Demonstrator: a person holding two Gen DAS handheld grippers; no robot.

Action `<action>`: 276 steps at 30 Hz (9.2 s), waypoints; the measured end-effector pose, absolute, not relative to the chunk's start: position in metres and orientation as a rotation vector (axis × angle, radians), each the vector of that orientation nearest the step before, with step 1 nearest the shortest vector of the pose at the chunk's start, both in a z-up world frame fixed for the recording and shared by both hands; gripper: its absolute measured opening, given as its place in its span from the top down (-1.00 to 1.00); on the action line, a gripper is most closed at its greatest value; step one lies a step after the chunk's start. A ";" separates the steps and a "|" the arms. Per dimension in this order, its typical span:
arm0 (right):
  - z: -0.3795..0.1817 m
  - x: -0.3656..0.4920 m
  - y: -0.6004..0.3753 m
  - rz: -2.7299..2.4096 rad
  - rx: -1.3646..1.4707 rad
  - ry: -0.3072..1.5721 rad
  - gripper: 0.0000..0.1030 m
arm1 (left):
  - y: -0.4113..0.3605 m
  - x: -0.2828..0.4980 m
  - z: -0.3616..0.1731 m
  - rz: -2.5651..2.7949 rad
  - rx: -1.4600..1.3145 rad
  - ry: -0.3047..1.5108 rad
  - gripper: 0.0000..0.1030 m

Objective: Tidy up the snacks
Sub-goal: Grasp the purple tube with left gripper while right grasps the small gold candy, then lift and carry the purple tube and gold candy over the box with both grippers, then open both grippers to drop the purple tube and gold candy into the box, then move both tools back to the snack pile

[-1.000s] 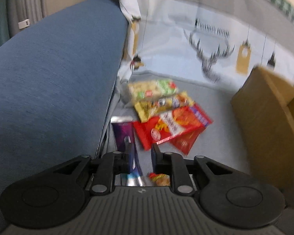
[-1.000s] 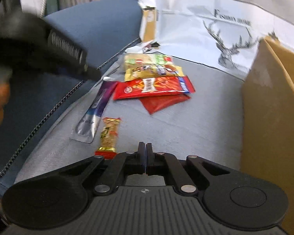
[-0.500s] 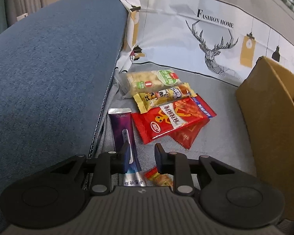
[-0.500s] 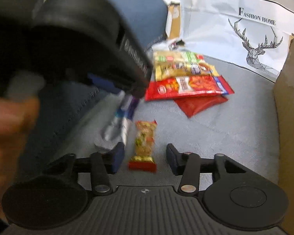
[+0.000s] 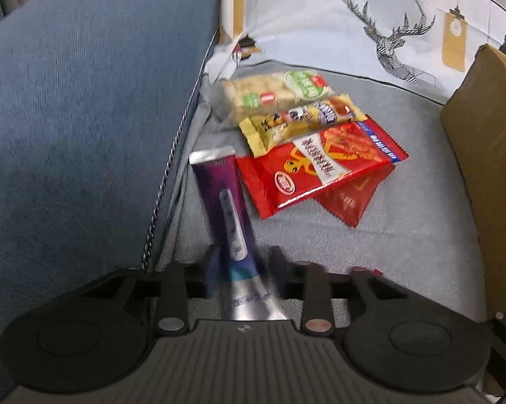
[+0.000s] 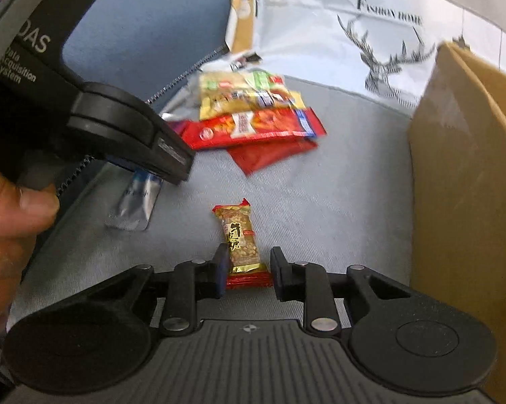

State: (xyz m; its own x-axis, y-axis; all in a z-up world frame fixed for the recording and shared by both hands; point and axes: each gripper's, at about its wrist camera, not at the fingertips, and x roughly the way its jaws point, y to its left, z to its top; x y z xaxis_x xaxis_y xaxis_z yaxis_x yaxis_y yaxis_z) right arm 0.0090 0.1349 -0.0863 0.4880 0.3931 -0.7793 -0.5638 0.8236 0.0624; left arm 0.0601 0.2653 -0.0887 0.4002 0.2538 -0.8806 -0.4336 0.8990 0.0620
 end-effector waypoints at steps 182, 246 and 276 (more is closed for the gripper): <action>0.027 0.057 -0.125 0.077 0.172 0.357 0.64 | 0.039 0.100 0.039 -0.267 -0.298 0.442 0.72; 0.043 0.018 0.025 0.514 0.221 0.332 0.75 | 0.259 0.089 0.008 0.143 -0.288 0.731 0.76; -0.017 0.048 0.089 0.502 0.141 0.626 0.72 | 0.264 0.114 -0.088 0.184 -0.125 1.001 0.92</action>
